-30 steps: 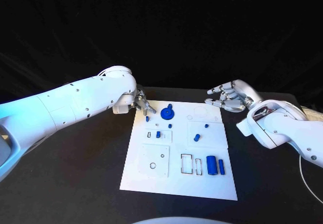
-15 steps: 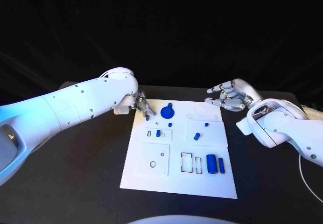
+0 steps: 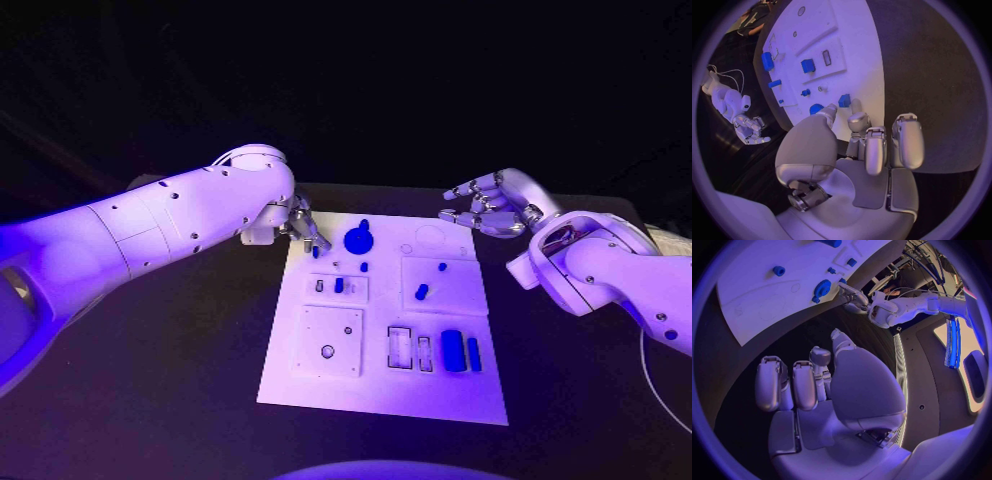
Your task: Assemble the parts on the task board
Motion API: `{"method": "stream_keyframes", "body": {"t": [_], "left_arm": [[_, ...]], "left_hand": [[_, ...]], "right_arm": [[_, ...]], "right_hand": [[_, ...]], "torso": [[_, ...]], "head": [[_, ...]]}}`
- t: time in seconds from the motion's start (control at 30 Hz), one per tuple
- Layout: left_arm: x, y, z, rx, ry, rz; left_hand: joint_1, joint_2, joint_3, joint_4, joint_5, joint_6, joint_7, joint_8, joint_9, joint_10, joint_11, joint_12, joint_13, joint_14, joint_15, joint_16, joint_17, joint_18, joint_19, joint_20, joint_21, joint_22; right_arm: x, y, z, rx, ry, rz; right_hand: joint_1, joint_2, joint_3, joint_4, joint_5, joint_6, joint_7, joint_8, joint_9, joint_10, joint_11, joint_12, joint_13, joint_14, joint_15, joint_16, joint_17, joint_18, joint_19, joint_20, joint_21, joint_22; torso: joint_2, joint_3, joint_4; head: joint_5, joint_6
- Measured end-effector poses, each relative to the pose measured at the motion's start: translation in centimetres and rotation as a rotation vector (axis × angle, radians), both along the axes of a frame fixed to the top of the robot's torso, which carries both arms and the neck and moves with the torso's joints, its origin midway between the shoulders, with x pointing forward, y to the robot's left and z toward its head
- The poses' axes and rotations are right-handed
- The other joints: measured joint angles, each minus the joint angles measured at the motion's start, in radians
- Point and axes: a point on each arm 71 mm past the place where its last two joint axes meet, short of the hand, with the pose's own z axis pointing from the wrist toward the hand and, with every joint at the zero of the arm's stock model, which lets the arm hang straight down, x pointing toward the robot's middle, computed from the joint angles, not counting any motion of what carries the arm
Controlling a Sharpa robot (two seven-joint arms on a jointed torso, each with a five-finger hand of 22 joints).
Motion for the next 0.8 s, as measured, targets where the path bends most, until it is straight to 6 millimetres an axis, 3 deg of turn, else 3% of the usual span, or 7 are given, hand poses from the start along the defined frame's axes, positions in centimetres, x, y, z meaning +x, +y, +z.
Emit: {"method": "stream_keyframes", "body": {"t": [0.37,0.8], "left_arm": [[-0.23,0.25,-0.01,0.002,0.010,-0.007],[-0.43,0.08,-0.02,-0.005,0.021,-0.015]], "left_hand": [[0.011,0.011,-0.011,0.000,0.000,0.014,-0.007,0.012,0.003,0.004,-0.003,0.000,0.001,0.000,0.000,0.000,0.001,0.000,0.000,0.000,0.000,0.000],[0.029,0.018,-0.016,-0.005,0.000,0.014,-0.007,0.023,0.008,0.007,-0.007,0.000,0.001,0.000,0.000,0.000,0.001,0.000,0.000,0.000,0.000,0.000]], "right_arm": [[0.00,-0.11,-0.01,-0.001,0.001,-0.002],[0.02,-0.13,-0.04,-0.002,0.003,-0.002]], "right_hand": [[0.000,0.000,0.000,0.000,0.004,0.000,0.000,0.000,0.000,0.000,0.000,0.000,0.000,0.000,0.000,0.000,0.000,0.000,0.000,0.000,0.000,0.000],[0.000,0.000,0.000,0.000,0.004,0.000,0.000,0.000,0.000,0.000,0.000,0.000,0.000,0.000,0.000,0.000,0.000,0.000,0.000,0.000,0.000,0.000]], "torso": [[0.000,0.0013,-0.0003],[0.000,0.0002,-0.0004]], "head": [[0.002,-0.002],[0.003,-0.001]]}}
